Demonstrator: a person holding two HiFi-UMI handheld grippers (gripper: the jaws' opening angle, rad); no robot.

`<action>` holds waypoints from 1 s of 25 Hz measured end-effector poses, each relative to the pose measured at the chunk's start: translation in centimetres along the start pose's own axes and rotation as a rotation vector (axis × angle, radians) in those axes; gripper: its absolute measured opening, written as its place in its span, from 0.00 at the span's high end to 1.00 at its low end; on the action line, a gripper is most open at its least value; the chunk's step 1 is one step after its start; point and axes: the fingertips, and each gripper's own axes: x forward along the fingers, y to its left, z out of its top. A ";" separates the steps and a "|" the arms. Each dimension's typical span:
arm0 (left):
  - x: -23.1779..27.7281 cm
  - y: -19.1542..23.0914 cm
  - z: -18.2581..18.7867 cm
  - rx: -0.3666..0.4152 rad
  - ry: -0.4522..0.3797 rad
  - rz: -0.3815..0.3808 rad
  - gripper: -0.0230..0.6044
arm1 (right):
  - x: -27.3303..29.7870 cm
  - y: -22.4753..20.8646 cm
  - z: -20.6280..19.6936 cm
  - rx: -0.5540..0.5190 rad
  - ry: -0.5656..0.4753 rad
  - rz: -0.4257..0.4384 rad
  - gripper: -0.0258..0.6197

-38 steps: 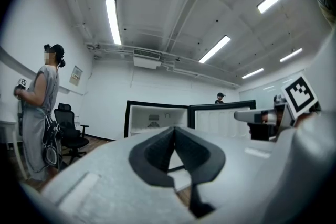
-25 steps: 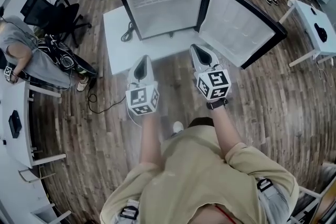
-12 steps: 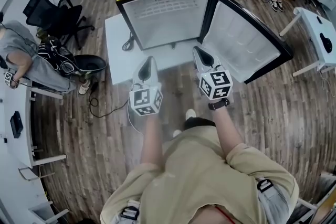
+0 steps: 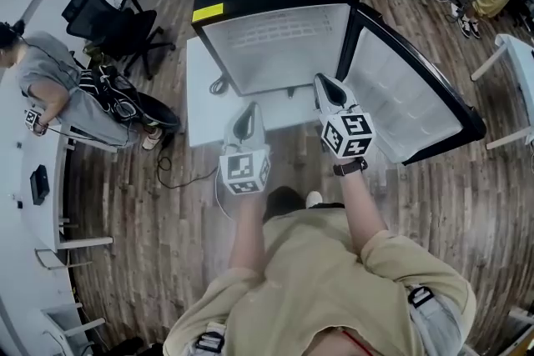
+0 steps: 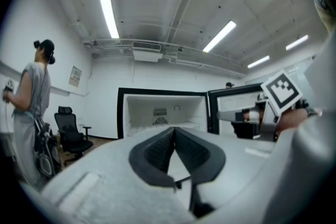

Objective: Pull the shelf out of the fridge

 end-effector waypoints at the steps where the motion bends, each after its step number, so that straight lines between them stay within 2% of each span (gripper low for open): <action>1: 0.3 0.2 0.1 0.027 0.006 0.009 0.96 | 0.2 0.1 -0.2 -0.005 0.003 0.009 0.96; 8: 3.8 1.4 -0.9 -0.038 -0.010 0.023 0.96 | 2.3 -1.0 -2.3 0.014 0.039 0.033 0.96; 11: 5.8 1.4 -1.2 -0.011 -0.009 0.007 0.96 | 4.0 -1.4 -2.1 -0.004 0.037 0.043 0.96; 17: 8.9 2.1 -0.7 -0.015 -0.011 -0.021 0.96 | 7.0 -2.2 -1.4 0.028 0.035 0.043 0.96; 25: 11.8 3.6 -1.0 0.003 0.012 -0.036 0.96 | 10.7 -2.6 -2.8 0.022 0.083 0.040 0.96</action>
